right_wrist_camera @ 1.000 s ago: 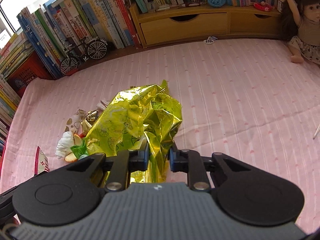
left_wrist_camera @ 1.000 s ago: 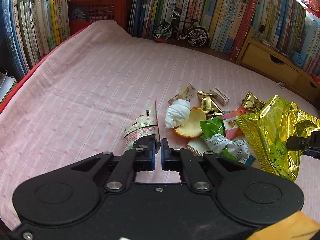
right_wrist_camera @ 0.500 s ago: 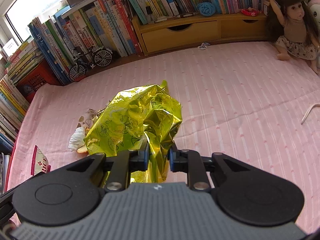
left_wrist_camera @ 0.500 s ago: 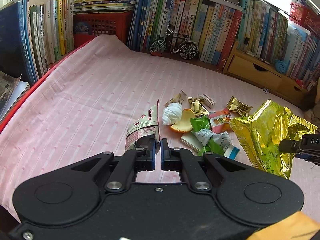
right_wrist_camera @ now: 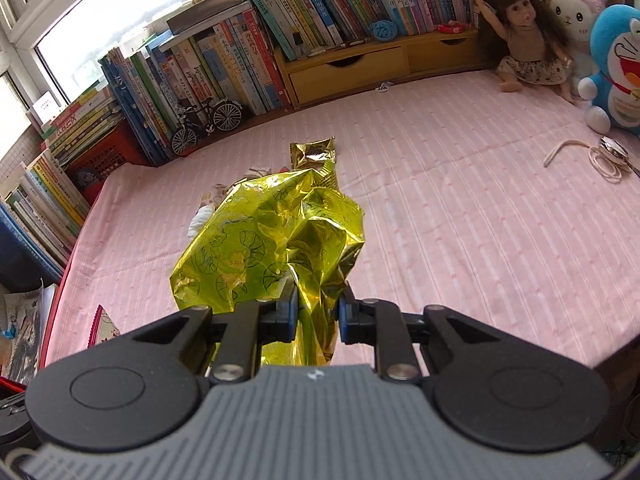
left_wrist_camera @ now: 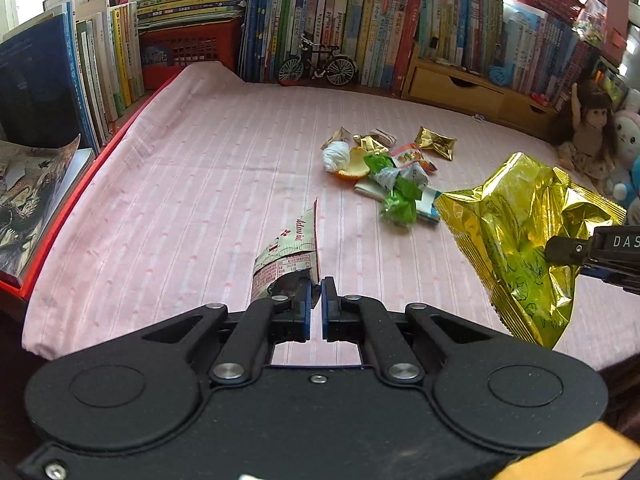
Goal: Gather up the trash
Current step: 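Carry both held wrappers off the bed down over the black trash bin, then open both tools to drop the foil bag and wrapper into the bin, then raise both tools back over the remaining wrappers on the bed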
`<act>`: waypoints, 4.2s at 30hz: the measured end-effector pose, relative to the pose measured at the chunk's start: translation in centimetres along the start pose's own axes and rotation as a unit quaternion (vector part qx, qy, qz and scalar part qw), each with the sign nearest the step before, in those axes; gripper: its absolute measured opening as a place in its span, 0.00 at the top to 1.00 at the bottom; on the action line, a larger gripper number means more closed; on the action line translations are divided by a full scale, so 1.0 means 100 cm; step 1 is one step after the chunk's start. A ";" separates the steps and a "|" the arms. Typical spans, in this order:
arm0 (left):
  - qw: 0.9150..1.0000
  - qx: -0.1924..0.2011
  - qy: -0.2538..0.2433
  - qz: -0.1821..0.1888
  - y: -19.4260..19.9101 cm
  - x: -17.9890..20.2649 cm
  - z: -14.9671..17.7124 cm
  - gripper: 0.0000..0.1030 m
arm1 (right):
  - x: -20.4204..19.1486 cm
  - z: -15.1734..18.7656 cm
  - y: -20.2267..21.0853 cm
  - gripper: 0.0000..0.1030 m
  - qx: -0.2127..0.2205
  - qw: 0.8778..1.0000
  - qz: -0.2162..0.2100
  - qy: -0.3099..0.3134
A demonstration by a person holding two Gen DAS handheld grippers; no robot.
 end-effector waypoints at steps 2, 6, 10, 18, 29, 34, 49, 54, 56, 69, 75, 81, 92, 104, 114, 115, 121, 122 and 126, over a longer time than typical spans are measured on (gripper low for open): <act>1.000 -0.002 -0.010 0.008 0.012 -0.005 0.015 0.96 | -0.003 0.019 0.015 0.78 0.003 1.000 0.001 -0.002; 0.999 -0.013 -0.026 0.018 0.035 -0.014 0.049 0.96 | -0.007 0.061 0.040 0.78 -0.006 1.000 0.005 -0.005; 0.999 -0.030 -0.028 0.020 0.051 -0.021 0.078 0.96 | -0.009 0.095 0.053 0.78 -0.027 1.000 0.009 0.002; 0.998 -0.066 -0.006 0.014 0.061 -0.028 0.134 0.96 | -0.015 0.142 0.062 0.78 -0.067 0.996 0.005 0.052; 0.992 -0.120 0.027 -0.010 0.041 -0.027 0.206 0.96 | 0.000 0.195 0.044 0.78 -0.123 0.986 0.003 0.111; 0.989 -0.140 0.039 -0.015 0.021 -0.031 0.232 0.96 | 0.005 0.220 0.023 0.78 -0.148 0.980 0.007 0.136; 0.977 -0.206 0.054 0.000 -0.057 -0.051 0.278 0.96 | -0.001 0.266 -0.060 0.77 -0.205 0.961 0.035 0.184; 0.973 -0.223 0.059 0.008 -0.075 -0.055 0.283 0.96 | -0.007 0.275 -0.081 0.77 -0.219 0.955 0.044 0.197; 0.971 -0.229 0.063 0.012 -0.080 -0.056 0.285 0.95 | -0.009 0.278 -0.086 0.77 -0.222 0.952 0.047 0.204; 0.966 -0.245 0.076 0.030 -0.093 -0.062 0.290 0.95 | -0.014 0.276 -0.094 0.75 -0.233 0.950 0.052 0.200; 0.966 -0.244 0.070 0.040 -0.097 -0.062 0.294 0.94 | -0.015 0.278 -0.099 0.75 -0.237 0.947 0.059 0.208; 0.968 -0.240 0.066 0.045 -0.100 -0.062 0.298 0.87 | -0.020 0.279 -0.102 0.71 -0.235 0.946 0.061 0.213; 0.971 -0.228 0.060 0.042 -0.093 -0.058 0.297 0.55 | -0.020 0.282 -0.100 0.46 -0.219 0.951 0.062 0.208; 0.977 -0.206 0.050 0.026 -0.068 -0.058 0.275 0.48 | -0.023 0.266 -0.078 0.43 -0.197 0.960 0.051 0.190; 0.986 -0.164 0.035 0.010 -0.018 -0.058 0.231 0.35 | -0.028 0.238 -0.033 0.38 -0.163 0.972 0.031 0.165; 0.987 -0.155 0.034 0.009 -0.010 -0.058 0.224 0.33 | -0.028 0.231 -0.024 0.37 -0.156 0.974 0.028 0.161; 0.996 -0.083 0.013 0.010 0.035 -0.055 0.167 0.19 | -0.033 0.182 0.025 0.33 -0.103 0.984 0.018 0.146; 0.997 -0.071 0.011 0.014 0.041 -0.054 0.156 0.18 | -0.034 0.173 0.033 0.32 -0.090 0.985 0.018 0.144; 0.999 -0.024 -0.011 0.026 0.054 -0.048 0.108 0.17 | -0.036 0.131 0.059 0.29 -0.033 0.992 0.018 0.124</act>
Point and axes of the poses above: each gripper's, at about its wrist camera, not at the fingertips, and y roughly against the way its jaws point, x to its right, z to its underside, the point moved 1 cm from there along -y, roughly the way its jaws point, and after that the axes turned 8 degrees about -y, right-handed, at the moved point
